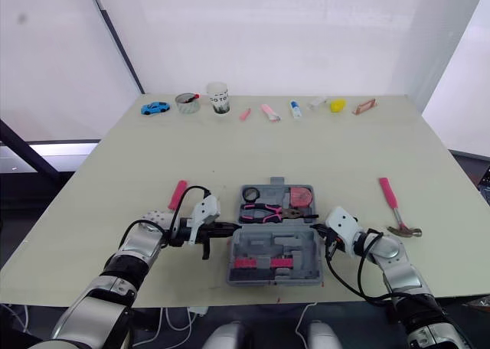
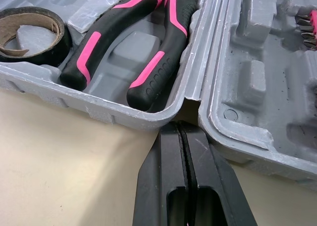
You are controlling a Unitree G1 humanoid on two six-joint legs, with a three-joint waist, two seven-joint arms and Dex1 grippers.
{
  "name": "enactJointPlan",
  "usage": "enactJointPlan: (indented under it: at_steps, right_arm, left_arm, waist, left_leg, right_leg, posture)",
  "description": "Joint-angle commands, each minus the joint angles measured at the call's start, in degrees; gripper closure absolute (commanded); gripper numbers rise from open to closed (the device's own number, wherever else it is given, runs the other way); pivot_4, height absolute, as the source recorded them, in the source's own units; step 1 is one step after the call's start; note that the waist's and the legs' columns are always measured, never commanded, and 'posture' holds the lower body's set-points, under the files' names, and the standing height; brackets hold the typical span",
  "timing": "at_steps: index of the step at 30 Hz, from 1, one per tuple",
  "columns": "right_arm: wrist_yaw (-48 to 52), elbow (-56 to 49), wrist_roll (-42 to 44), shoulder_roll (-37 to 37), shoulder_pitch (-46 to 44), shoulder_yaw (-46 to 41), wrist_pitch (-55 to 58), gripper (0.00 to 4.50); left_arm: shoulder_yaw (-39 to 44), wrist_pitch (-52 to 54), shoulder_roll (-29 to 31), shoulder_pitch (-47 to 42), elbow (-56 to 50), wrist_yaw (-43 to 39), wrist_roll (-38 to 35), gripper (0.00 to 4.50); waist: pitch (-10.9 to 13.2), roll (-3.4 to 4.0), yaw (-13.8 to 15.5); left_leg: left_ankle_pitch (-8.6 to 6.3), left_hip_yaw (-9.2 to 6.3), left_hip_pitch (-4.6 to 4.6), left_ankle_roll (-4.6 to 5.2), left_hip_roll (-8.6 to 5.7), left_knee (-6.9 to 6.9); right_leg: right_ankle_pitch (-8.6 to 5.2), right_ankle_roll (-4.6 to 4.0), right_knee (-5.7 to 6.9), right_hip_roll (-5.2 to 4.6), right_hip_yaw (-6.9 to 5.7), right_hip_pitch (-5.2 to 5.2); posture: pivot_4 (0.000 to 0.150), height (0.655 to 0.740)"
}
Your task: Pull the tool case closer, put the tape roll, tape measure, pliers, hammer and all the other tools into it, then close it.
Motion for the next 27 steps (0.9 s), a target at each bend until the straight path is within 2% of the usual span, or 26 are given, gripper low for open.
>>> enactJointPlan:
  at_steps: [1, 12, 27]
  right_arm:
    - [0.4, -3.1, 1.2, 1.2, -1.2, 0.5, -2.0, 4.45]
    - [3.4, -4.8, 2.0, -0.2, 1.2, 1.3, 1.9, 4.45]
    - [-1.0, -2.6, -0.1, -0.7, 0.3, -0.3, -0.4, 4.45]
  left_arm:
    - [-0.9, -0.3, -1.0, 0.2, 0.3, 1.0, 0.7, 4.5]
    - [-0.9, -0.2, -0.5, 0.8, -0.2, 1.0, 0.6, 4.5]
    - [-0.8, 0.2, -0.2, 1.6, -1.4, 1.1, 0.3, 4.5]
  waist:
    - [0.0, 0.0, 0.0]
    - [0.0, 0.0, 0.0]
    - [0.0, 0.0, 0.1]
  left_leg:
    - [0.0, 0.0, 0.0, 0.0, 0.0, 0.0]
    - [0.0, 0.0, 0.0, 0.0, 0.0, 0.0]
    - [0.0, 0.0, -0.01, 0.0, -0.01, -0.01]
  right_leg:
    - [0.0, 0.0, 0.0, 0.0, 0.0, 0.0]
    - [0.0, 0.0, 0.0, 0.0, 0.0, 0.0]
    - [0.0, 0.0, -0.03, -0.02, 0.0, 0.0]
  posture:
    - [0.15, 0.74]
    - [0.15, 0.74]
    - [0.15, 0.74]
